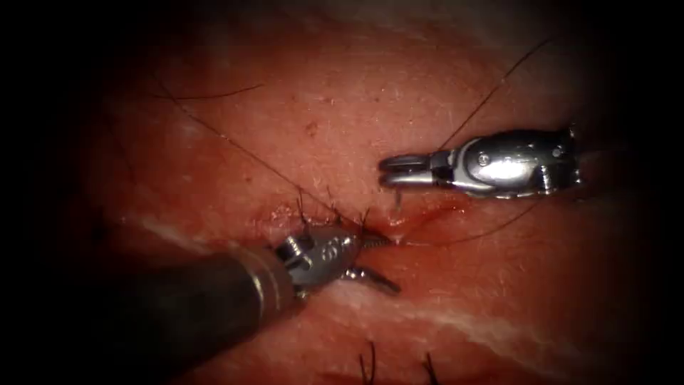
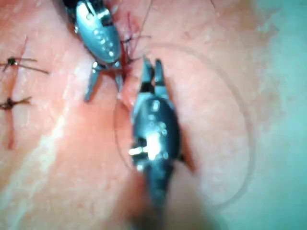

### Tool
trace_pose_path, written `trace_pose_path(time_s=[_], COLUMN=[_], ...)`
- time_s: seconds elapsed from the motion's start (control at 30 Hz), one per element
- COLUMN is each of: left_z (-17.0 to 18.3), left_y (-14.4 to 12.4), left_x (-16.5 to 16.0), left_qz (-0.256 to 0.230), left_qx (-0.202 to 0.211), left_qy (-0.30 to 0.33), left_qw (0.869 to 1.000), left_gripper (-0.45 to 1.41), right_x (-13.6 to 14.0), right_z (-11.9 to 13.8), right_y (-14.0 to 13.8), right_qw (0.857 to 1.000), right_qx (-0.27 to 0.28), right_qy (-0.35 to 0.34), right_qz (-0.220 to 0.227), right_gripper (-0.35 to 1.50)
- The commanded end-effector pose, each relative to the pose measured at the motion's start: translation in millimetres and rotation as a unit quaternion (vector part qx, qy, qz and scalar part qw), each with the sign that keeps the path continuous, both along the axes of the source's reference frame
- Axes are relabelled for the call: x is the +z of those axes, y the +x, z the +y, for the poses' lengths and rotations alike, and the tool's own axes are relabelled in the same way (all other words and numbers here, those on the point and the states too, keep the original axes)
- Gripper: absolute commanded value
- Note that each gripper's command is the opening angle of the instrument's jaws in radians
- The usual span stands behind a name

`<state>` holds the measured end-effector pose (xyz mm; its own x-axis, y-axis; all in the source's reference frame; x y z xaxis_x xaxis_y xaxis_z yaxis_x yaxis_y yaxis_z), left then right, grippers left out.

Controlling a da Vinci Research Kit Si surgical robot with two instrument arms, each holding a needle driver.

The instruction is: Wound Closure

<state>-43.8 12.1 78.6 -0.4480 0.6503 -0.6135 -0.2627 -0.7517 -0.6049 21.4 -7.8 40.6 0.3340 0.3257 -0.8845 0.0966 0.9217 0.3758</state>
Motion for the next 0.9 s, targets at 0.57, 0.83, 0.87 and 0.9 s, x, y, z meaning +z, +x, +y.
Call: trace_pose_path(time_s=[0.57, 0.83, 0.87, 0.9], left_z=[-0.5, -0.6, -0.6, -0.6], left_y=[-0.3, 0.1, 0.1, 0.2], left_x=[0.7, -2.6, -2.6, -3.9], left_qz=[-0.001, -0.013, -0.013, -0.015], left_qx=[0.000, 0.042, 0.042, 0.057], left_qy=[0.001, -0.072, -0.072, -0.103], left_qw=[1.000, 0.996, 0.996, 0.993], left_gripper=[0.37, 0.37, 0.37, 0.36], right_x=[-0.1, 0.8, 0.8, 1.0], right_z=[-4.0, -4.1, -4.1, -3.7], right_y=[0.3, 0.2, 0.2, -0.3], right_qw=[0.973, 0.967, 0.967, 0.967], right_qx=[-0.021, 0.025, 0.025, 0.027], right_qy=[0.228, 0.254, 0.254, 0.255], right_qz=[-0.020, -0.004, -0.004, -0.004], right_gripper=[-0.35, 0.94, 0.94, 0.98])
